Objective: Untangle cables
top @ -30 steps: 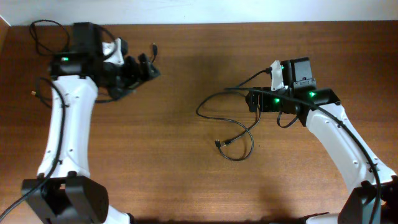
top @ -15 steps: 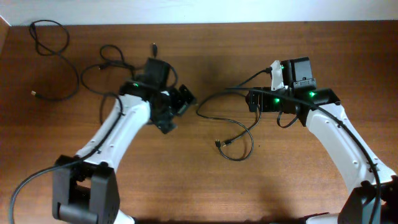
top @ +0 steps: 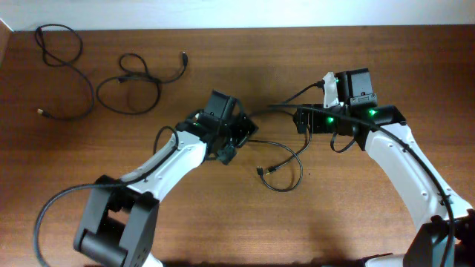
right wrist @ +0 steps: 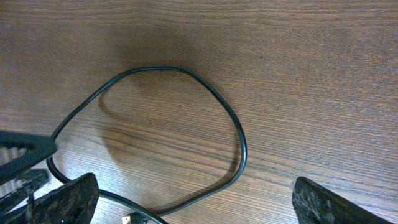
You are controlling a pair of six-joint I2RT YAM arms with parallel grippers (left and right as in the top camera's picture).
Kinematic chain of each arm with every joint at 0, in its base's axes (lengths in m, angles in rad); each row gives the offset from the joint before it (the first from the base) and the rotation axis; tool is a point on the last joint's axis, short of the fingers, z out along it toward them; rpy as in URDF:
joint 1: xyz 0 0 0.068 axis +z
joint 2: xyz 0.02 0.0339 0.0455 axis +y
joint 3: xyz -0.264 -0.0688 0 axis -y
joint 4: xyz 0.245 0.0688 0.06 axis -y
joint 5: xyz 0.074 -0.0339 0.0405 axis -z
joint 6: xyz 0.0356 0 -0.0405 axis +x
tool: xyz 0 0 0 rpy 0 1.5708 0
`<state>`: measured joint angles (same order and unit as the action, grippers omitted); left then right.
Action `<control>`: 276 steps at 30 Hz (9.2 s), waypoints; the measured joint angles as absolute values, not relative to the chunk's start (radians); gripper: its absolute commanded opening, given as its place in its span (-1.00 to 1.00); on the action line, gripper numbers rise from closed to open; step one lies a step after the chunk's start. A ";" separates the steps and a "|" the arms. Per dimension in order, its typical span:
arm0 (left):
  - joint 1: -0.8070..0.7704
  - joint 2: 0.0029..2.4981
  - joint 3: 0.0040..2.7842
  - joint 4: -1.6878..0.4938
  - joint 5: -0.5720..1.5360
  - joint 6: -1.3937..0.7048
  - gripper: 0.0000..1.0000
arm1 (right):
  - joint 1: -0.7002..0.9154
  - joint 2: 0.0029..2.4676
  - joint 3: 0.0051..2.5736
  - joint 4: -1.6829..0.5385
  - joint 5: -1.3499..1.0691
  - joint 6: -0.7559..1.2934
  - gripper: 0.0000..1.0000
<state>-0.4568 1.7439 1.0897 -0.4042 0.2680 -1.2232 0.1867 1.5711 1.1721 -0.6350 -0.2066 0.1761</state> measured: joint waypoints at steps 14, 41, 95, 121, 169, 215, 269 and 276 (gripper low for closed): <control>-0.441 1.821 1.089 -0.313 0.190 -1.053 -1.00 | 0.187 1.571 1.172 -0.635 -0.207 0.176 0.97; 0.249 0.968 1.244 -0.765 -0.600 -0.518 -1.00 | 0.187 1.572 1.172 -0.635 -0.207 0.175 0.97; 0.586 1.543 1.244 -0.945 -0.063 -0.747 0.99 | 0.187 1.572 1.172 -0.635 -0.207 0.175 0.97; 0.120 0.502 1.169 -1.090 0.170 -0.227 0.98 | 0.187 1.572 1.172 -0.635 -0.207 0.176 0.97; -0.049 0.012 1.093 -1.601 0.149 -0.235 0.98 | 0.187 1.572 1.172 -0.635 -0.207 0.176 0.97; -0.087 0.013 0.017 -0.085 -0.018 -0.002 0.98 | 0.187 1.574 1.172 -0.635 -0.207 0.177 0.97; -0.094 0.011 0.017 -0.085 -0.007 0.012 0.98 | 0.042 0.293 0.368 -0.191 0.115 0.131 0.97; -0.094 0.011 0.017 -0.085 -0.007 0.012 0.98 | 0.042 0.160 0.309 -0.184 0.111 0.101 0.97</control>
<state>-0.0937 0.0109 0.0166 -0.0849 -0.0071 0.0120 0.0422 0.1604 0.3092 -0.1844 0.1112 0.1013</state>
